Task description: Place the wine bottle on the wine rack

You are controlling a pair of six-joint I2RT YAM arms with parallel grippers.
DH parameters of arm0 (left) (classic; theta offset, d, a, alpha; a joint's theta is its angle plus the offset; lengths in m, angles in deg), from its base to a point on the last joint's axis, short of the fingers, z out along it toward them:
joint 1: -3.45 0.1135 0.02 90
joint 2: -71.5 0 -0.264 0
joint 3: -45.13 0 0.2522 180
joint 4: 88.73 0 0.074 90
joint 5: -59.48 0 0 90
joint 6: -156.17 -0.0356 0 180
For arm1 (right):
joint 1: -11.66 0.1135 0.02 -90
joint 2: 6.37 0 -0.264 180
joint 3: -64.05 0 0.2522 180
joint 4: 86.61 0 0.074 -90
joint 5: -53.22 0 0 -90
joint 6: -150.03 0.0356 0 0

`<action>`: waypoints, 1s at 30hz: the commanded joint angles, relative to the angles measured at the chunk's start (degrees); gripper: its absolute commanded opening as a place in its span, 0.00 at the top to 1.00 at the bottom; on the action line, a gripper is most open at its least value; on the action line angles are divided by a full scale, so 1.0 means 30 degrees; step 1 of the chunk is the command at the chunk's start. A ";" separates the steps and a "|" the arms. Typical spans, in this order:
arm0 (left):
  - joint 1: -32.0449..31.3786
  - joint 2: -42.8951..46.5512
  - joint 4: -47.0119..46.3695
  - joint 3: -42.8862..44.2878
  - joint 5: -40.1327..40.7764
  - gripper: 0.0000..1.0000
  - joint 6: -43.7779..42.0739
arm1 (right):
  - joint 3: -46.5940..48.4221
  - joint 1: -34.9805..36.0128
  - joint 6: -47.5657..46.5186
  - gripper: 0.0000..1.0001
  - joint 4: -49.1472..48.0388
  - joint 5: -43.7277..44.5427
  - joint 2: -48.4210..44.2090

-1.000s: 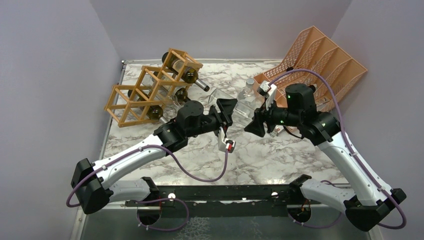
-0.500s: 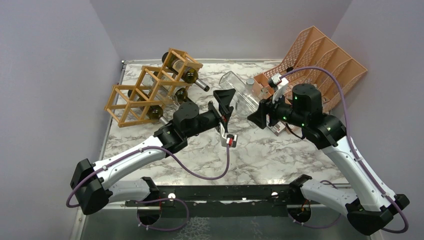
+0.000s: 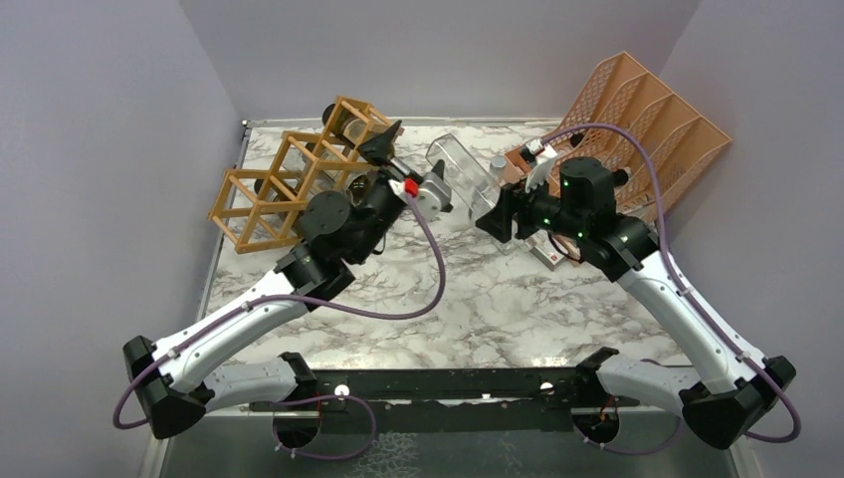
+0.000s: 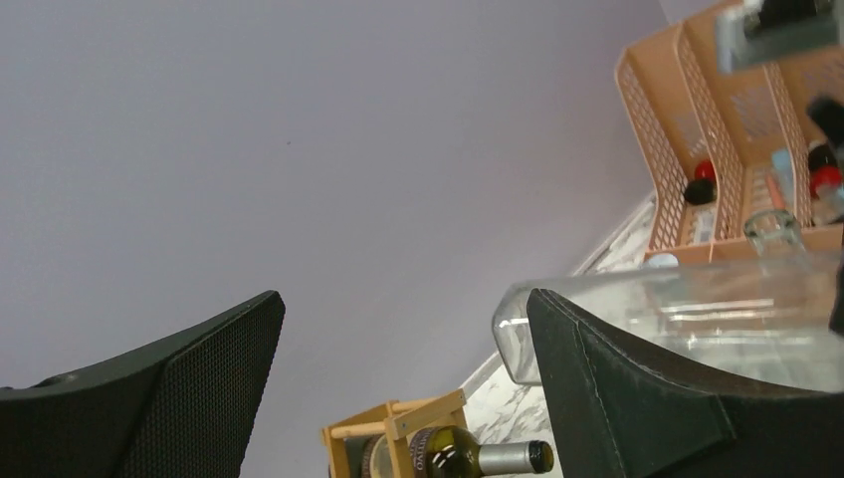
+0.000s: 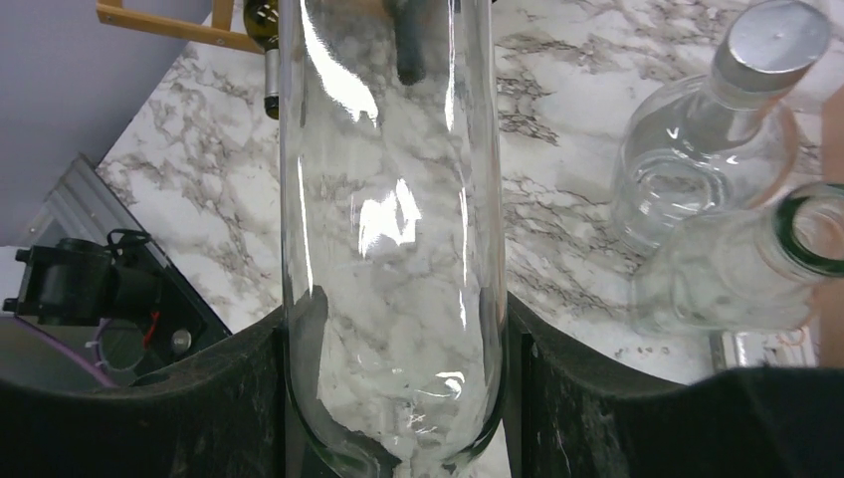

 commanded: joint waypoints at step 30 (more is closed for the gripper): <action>-0.0066 0.4527 0.9228 0.3873 0.7107 0.01 1.1559 | 0.5571 1.2244 0.6493 0.99 -1.1512 0.3484 1.4819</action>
